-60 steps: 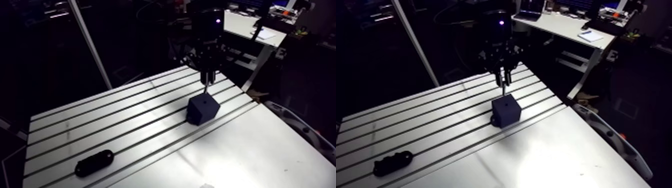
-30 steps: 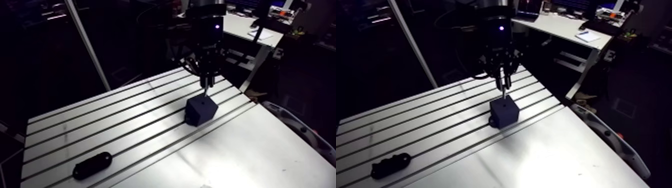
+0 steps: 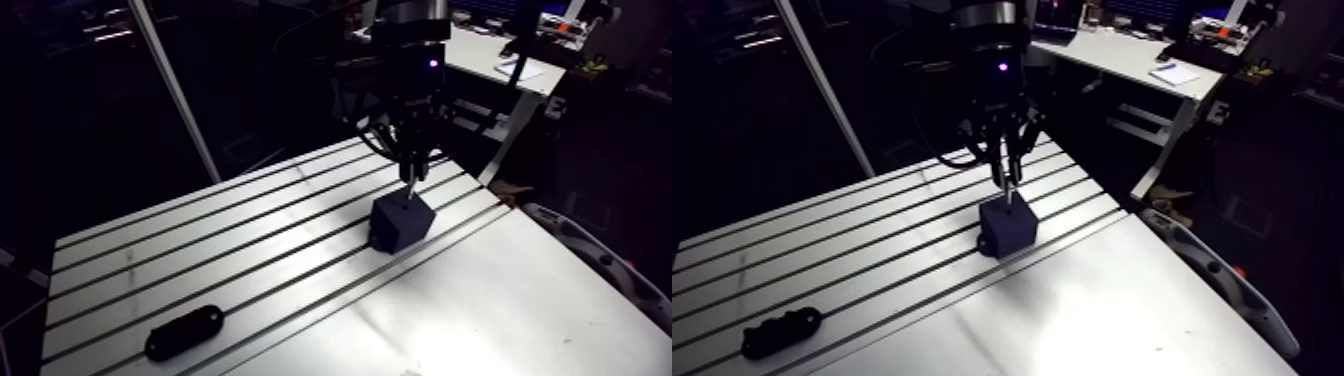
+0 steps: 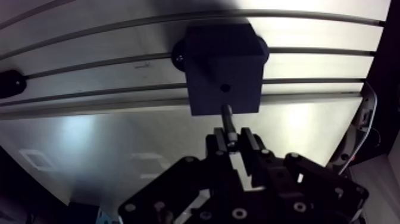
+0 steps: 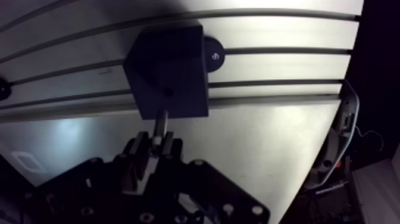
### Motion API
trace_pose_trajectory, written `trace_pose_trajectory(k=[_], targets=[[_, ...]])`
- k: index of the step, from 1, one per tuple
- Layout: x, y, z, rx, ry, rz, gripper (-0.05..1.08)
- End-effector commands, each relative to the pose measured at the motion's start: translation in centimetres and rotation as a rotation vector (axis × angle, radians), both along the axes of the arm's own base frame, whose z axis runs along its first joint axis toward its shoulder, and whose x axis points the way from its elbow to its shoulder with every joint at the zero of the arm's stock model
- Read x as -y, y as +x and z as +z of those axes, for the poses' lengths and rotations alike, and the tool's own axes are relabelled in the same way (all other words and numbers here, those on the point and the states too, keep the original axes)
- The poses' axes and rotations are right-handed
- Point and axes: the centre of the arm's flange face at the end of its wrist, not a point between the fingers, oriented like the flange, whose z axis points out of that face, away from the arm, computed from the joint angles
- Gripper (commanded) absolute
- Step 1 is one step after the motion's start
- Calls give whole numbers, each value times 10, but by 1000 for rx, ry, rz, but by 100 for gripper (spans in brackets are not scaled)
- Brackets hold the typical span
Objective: Pick up the M10 bolt and insert it into the hole until fully seated.
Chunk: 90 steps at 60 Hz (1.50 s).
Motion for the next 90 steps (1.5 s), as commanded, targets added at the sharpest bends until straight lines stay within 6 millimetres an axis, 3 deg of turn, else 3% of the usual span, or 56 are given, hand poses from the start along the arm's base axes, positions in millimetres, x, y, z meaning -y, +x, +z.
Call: trace_pose_trajectory(k=[1,90], targets=[[-1,-1,-1,-5,3,0,108],[-3,1,-17,3,-2,-6,108]])
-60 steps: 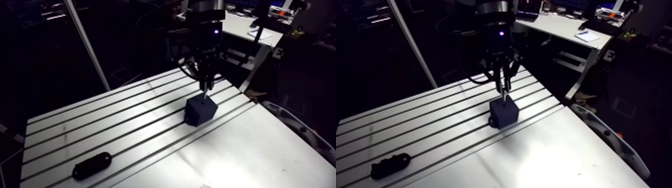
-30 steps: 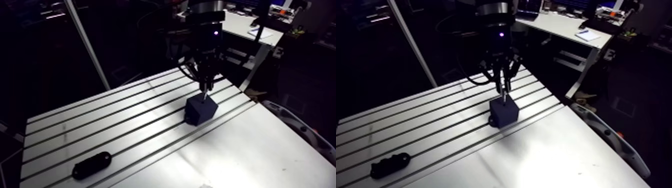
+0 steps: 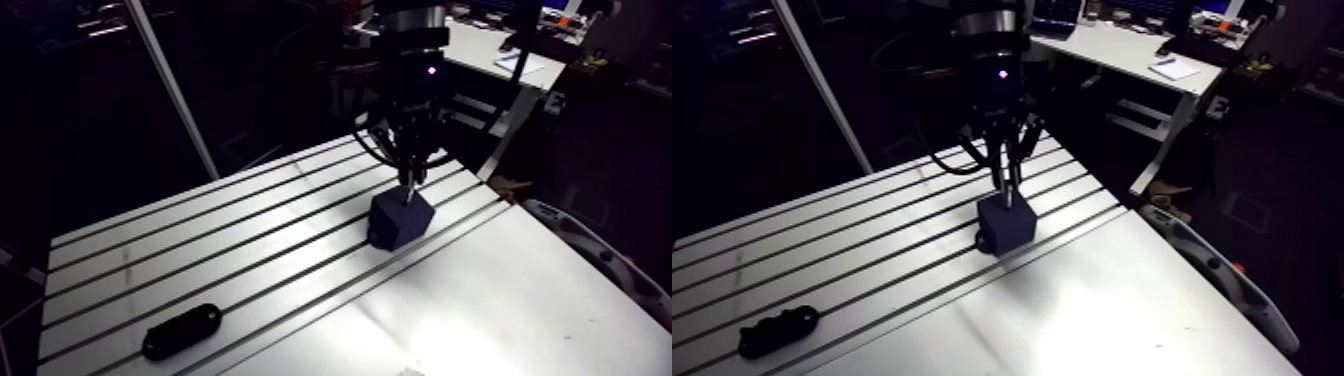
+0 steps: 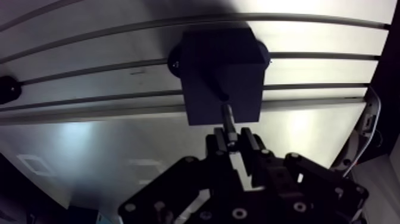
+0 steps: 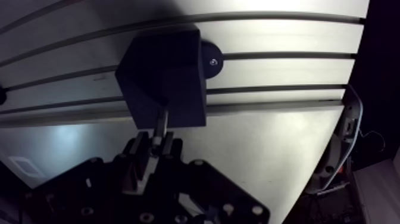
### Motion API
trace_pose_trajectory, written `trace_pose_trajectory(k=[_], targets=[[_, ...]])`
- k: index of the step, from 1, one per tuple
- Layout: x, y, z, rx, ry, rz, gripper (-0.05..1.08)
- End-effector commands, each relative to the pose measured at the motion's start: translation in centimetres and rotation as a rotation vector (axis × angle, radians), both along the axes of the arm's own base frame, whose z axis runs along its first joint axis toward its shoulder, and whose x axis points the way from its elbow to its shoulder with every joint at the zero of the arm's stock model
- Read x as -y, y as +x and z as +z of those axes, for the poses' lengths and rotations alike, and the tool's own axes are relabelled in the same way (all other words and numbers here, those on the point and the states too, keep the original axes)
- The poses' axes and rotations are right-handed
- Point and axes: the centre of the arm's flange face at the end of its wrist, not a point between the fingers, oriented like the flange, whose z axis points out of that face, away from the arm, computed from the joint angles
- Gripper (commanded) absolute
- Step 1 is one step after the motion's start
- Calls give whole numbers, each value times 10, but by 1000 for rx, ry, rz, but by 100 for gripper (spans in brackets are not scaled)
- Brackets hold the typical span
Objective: Pick up the M10 bolt and insert it into the hole until fully seated.
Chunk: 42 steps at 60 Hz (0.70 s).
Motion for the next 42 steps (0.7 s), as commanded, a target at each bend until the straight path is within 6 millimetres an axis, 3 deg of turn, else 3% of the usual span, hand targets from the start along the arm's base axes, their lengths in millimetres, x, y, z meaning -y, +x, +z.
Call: trace_pose_trajectory(k=[1,42], targets=[[0,0,-2,2,-1,-1,108],[0,0,-3,-5,3,-1,107]])
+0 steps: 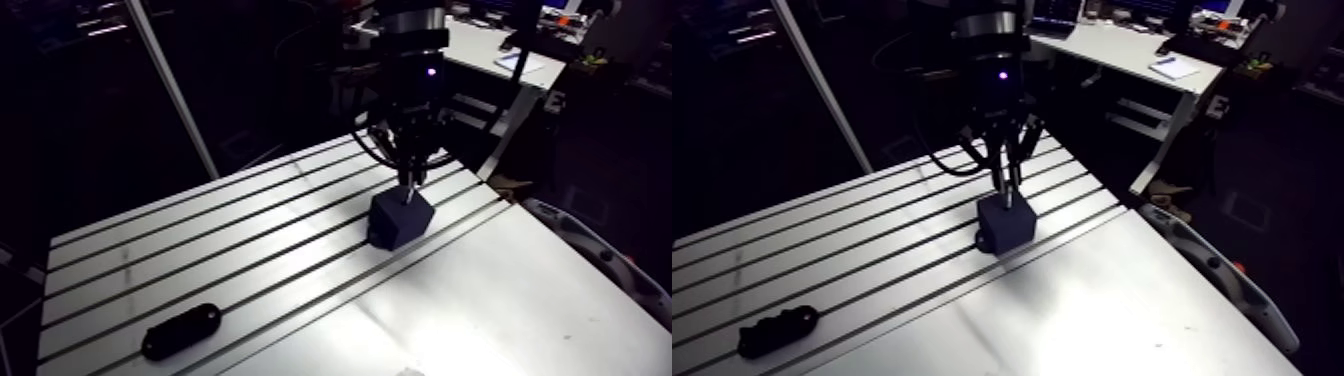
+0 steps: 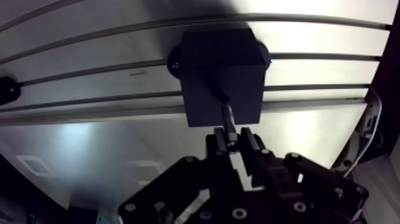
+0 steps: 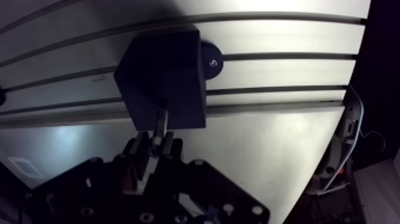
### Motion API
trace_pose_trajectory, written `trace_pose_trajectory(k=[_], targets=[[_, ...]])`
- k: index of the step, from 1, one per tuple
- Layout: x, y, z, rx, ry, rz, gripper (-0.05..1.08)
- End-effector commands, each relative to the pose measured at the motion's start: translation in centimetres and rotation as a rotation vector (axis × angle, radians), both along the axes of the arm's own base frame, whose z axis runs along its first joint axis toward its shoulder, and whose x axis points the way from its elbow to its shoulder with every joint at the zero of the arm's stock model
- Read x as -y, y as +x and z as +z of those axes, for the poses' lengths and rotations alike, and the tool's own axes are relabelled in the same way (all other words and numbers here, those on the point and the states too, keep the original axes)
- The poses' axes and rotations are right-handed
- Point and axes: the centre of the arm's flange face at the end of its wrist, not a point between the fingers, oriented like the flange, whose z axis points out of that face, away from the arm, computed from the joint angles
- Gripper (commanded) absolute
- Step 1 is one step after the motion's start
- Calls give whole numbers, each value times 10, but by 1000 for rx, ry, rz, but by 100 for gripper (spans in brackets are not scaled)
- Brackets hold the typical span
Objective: Pick up the M10 bolt and insert it into the hole until fully seated.
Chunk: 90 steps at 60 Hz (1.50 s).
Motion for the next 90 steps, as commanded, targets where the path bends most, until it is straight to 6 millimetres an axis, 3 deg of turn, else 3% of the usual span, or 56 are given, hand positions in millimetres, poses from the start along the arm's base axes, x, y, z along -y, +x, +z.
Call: trace_pose_trajectory(k=[1,90], targets=[[0,0,-1,-5,3,0,107],[2,2,-5,-1,1,0,107]])
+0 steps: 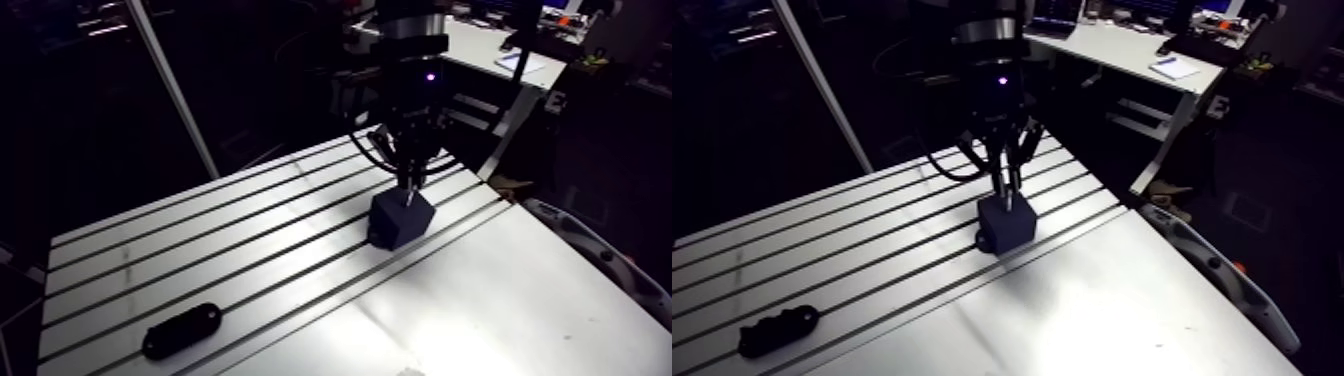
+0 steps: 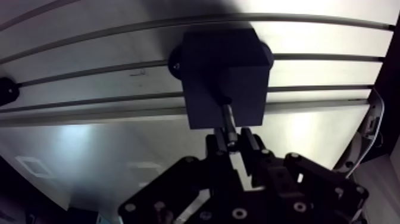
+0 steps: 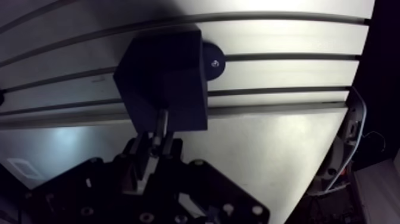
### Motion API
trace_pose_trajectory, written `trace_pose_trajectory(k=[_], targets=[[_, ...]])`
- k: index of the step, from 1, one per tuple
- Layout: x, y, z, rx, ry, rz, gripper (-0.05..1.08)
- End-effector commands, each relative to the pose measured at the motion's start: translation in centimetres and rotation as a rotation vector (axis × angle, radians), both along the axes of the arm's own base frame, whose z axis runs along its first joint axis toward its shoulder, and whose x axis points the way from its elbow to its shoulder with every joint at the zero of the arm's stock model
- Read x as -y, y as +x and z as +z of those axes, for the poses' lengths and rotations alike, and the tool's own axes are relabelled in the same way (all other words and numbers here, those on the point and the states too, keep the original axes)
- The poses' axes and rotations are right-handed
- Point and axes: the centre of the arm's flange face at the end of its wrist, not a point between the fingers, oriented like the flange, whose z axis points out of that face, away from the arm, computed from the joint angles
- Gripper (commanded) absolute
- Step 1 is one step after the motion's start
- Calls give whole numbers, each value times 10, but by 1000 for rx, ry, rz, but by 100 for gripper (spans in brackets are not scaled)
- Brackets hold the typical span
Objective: Pick up the M10 bolt and insert it into the hole until fully seated.
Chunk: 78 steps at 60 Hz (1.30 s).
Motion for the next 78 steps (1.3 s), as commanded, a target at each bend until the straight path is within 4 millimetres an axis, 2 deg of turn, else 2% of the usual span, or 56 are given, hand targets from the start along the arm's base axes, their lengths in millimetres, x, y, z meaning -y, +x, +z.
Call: trace_pose_trajectory(k=[1,78], targets=[[0,0,0,-2,1,0,107],[-1,-2,-2,-4,3,0,107]])
